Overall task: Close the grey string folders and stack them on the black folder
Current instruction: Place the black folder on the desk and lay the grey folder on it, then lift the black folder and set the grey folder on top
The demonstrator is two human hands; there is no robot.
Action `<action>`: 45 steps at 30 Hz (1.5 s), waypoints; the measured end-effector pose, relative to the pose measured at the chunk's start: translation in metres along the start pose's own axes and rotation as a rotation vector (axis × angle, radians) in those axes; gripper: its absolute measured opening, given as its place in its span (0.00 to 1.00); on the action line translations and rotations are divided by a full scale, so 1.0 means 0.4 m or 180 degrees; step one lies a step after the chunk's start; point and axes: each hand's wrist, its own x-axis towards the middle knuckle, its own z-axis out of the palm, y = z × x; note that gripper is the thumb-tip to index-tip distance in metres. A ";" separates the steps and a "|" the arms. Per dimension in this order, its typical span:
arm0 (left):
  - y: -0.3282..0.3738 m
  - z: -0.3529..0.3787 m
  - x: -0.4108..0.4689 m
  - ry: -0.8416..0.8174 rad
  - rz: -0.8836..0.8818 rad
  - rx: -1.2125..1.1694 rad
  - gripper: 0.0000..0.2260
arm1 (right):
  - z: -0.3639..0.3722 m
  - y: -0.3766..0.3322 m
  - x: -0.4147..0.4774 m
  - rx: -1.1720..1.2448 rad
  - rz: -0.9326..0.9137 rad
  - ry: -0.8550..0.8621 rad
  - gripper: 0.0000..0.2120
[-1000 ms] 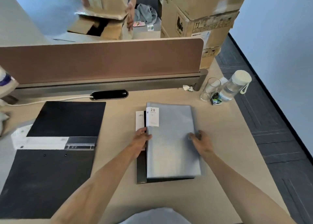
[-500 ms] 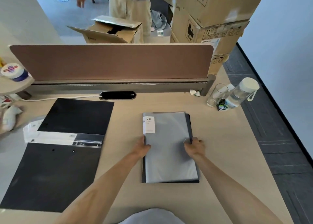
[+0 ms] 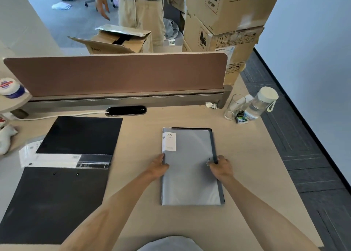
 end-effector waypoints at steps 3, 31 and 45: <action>-0.007 -0.008 -0.011 0.0192 0.0001 0.0063 0.22 | 0.007 -0.024 -0.014 -0.0191 -0.0295 0.0073 0.23; -0.481 -0.507 -0.311 0.1283 -0.0485 0.0073 0.21 | 0.621 -0.569 -0.260 0.0383 -0.0892 -0.1436 0.08; -0.538 -0.689 -0.317 0.1874 -0.0460 -0.0492 0.16 | 0.677 -0.754 -0.306 0.1728 -0.0319 -0.1721 0.11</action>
